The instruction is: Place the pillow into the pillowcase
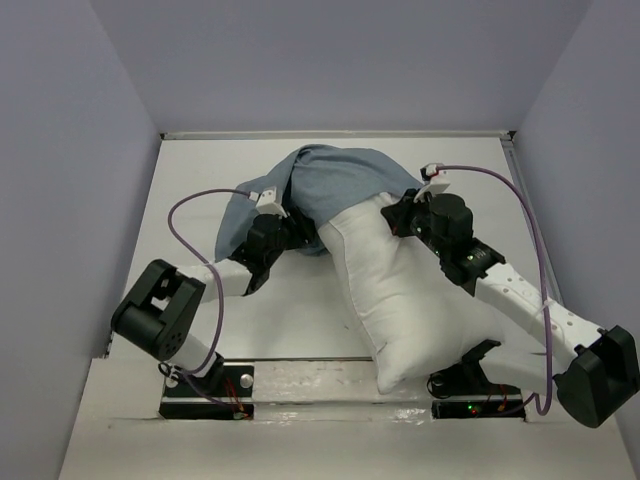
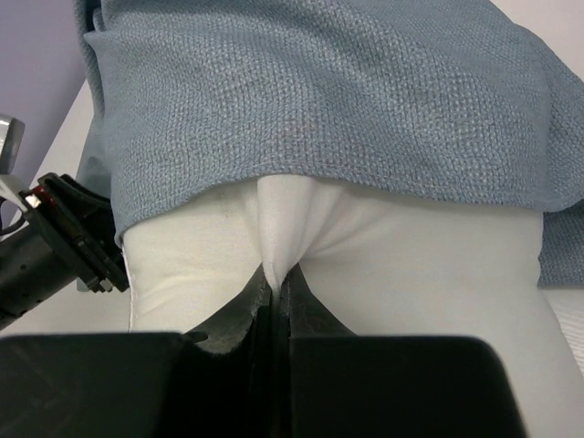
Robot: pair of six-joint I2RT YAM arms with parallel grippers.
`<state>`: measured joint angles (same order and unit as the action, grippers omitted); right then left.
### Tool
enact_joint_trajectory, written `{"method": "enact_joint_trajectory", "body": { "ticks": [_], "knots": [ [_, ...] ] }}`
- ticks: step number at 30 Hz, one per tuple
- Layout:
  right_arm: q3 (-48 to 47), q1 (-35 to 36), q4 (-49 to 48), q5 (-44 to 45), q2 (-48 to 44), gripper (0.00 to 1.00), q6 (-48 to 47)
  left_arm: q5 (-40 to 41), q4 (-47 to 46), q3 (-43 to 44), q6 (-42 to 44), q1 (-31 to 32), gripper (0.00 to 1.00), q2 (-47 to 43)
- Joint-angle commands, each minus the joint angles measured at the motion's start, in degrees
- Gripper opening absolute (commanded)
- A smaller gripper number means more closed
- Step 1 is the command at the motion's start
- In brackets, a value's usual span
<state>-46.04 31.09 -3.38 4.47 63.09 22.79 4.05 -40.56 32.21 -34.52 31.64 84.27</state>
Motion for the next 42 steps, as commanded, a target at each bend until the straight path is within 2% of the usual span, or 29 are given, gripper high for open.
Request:
{"method": "enact_joint_trajectory", "body": {
  "ticks": [1,3,5,7,9,12,13,14,17,20,24,25,26,27,28,29,30,31,32,36,37,40,42],
  "knots": [
    [-3.53,-0.42,-2.25,-1.92,-2.62,0.0,-1.08,-6.77,-15.5,2.51,-0.98,-0.96,0.64,4.58],
    [-3.62,-0.42,-2.07,-1.83,-2.27,0.0,-0.99,-8.88,-18.84,3.47,-1.95,-1.05,0.55,8.53],
    [-3.79,-0.42,-1.64,-1.83,-1.83,0.0,-1.08,-8.28,-21.82,3.74,-2.56,-1.05,0.26,11.25],
    [-4.4,-0.42,0.02,-1.83,-1.74,0.0,-1.95,-8.19,-24.12,2.35,-4.05,-1.93,0.0,10.31],
    [-5.28,-0.42,2.4,-2.01,-1.57,0.0,-3.18,-8.1,-25.01,0.06,-4.15,-2.02,0.0,6.98],
    [-10.02,-0.42,11.18,-7.34,-0.69,0.59,-6.78,-8.71,-21.6,-3.81,-4.24,-2.11,0.0,-3.21],
    [-11.6,0.8,13.64,-10.33,-0.08,0.88,-7.57,-8.97,-20.28,-4.77,-4.24,-1.93,0.0,-6.02],
    [-14.57,2.38,18.18,-9.92,0.1,0.99,-9.32,-9.93,-16.96,-4.87,-4.24,-1.76,0.0,-10.66],
    [-17.93,10.03,23.58,-5.44,0.89,1.0,-11.01,-12.04,-12.36,-4.26,-4.15,-1.49,0.0,-16.32],
    [-20.31,16.18,25.79,-2.91,4.74,1.0,-10.31,-13.19,-10.08,-3.38,-4.24,-1.49,0.0,-18.34],
    [-19.0,17.95,25.26,-0.43,11.78,1.0,-8.11,-15.3,-9.02,-3.29,-5.03,-1.49,0.0,-20.46],
    [-18.56,18.56,24.65,0.53,13.27,0.99,-7.85,-15.91,-8.84,-3.2,-5.29,-1.58,0.0,-20.98],
    [-18.3,18.57,22.73,2.45,16.33,0.93,-6.54,-16.96,-8.06,-2.68,-5.64,-1.49,0.0,-22.12],
    [-18.29,18.57,21.84,5.26,17.84,0.85,-6.0,-17.67,-7.7,-2.24,-6.17,-1.49,0.0,-22.74],
    [-19.08,18.57,20.27,10.51,19.6,0.55,-5.13,-18.63,-7.61,-1.19,-6.69,-1.49,0.0,-23.27],
    [-19.96,18.57,19.73,12.56,23.7,0.36,-4.25,-20.99,-7.17,-0.48,-7.22,-1.49,0.0,-24.06],
    [-21.1,18.57,19.38,14.32,23.75,0.24,-4.07,-22.32,-6.73,0.48,-7.66,-1.49,0.0,-24.5],
    [-22.41,18.57,19.29,16.78,28.18,0.04,-3.89,-23.29,-6.12,2.49,-8.62,-1.49,0.0,-25.11],
    [-25.12,18.57,19.29,18.28,30.14,0.0,-3.11,-25.04,-4.98,3.55,-9.07,-1.49,0.0,-26.69],
    [-28.39,14.27,19.11,24.18,32.8,0.0,-1.87,-27.34,3.87,11.02,-7.58,-1.58,0.0,-31.6],
    [-28.58,10.95,19.2,26.27,30.8,0.0,-2.04,-27.69,5.56,13.82,-7.05,-1.75,0.0,-32.58],
    [-29.37,6.8,20.95,31.18,24.12,0.0,-4.93,-28.23,12.59,18.22,-4.77,-2.28,0.0,-34.96],
    [-30.94,6.79,21.74,35.15,14.2,0.0,-9.05,-27.96,14.54,19.21,-3.89,-3.77,0.0,-33.39]
  ]
}}
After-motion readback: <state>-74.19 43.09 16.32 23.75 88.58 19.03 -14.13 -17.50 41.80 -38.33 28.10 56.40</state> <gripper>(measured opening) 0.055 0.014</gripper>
